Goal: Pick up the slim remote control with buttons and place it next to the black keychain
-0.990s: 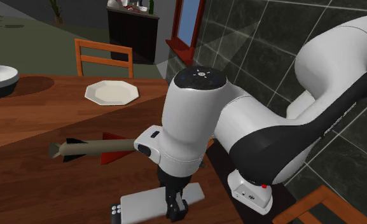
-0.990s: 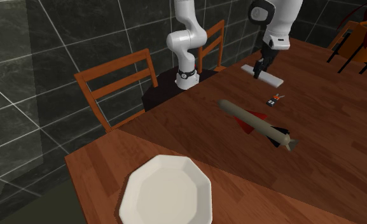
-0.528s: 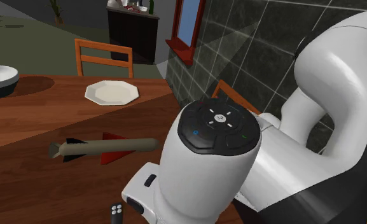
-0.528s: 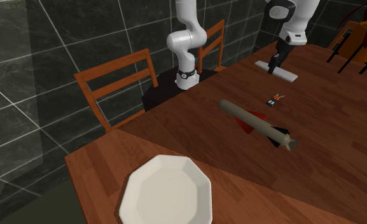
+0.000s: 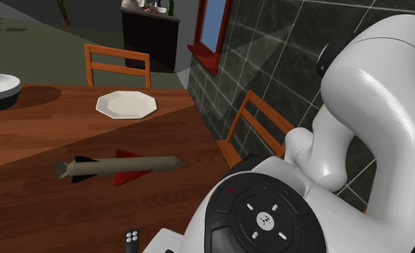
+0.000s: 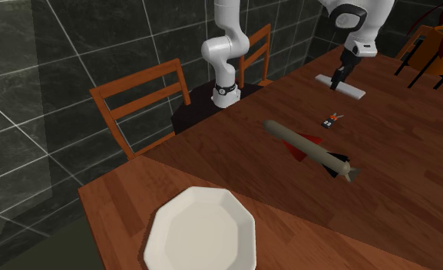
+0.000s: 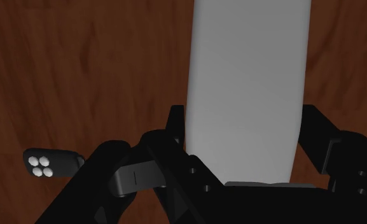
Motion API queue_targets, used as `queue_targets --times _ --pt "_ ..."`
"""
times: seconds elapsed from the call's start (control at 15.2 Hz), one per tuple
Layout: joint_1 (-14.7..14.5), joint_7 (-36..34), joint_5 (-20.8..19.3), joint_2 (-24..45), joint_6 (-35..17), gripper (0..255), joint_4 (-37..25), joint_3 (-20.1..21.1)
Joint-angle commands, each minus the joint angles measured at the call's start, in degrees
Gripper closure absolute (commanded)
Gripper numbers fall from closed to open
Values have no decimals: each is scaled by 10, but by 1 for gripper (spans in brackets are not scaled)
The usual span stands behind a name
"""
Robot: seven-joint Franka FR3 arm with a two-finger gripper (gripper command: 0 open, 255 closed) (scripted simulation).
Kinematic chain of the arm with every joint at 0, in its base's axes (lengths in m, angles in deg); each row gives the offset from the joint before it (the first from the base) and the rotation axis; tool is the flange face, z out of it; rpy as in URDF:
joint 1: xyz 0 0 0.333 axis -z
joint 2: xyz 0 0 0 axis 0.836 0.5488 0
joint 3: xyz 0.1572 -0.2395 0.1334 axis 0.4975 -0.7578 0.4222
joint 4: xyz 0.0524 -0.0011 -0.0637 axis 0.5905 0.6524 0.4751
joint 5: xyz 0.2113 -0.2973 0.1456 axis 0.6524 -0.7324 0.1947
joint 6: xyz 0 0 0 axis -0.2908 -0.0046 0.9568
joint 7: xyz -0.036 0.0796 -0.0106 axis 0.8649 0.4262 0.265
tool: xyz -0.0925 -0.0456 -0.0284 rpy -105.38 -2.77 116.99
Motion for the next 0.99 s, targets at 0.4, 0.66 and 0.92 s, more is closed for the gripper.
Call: queue_targets --times 0.4,0.66,0.92 --pt "-4 -19 -28 34 -59 255 34 -1" --pt "-5 -26 -38 45 -74 255 41 -2" --pt "-5 -26 -38 45 -74 255 41 -2"
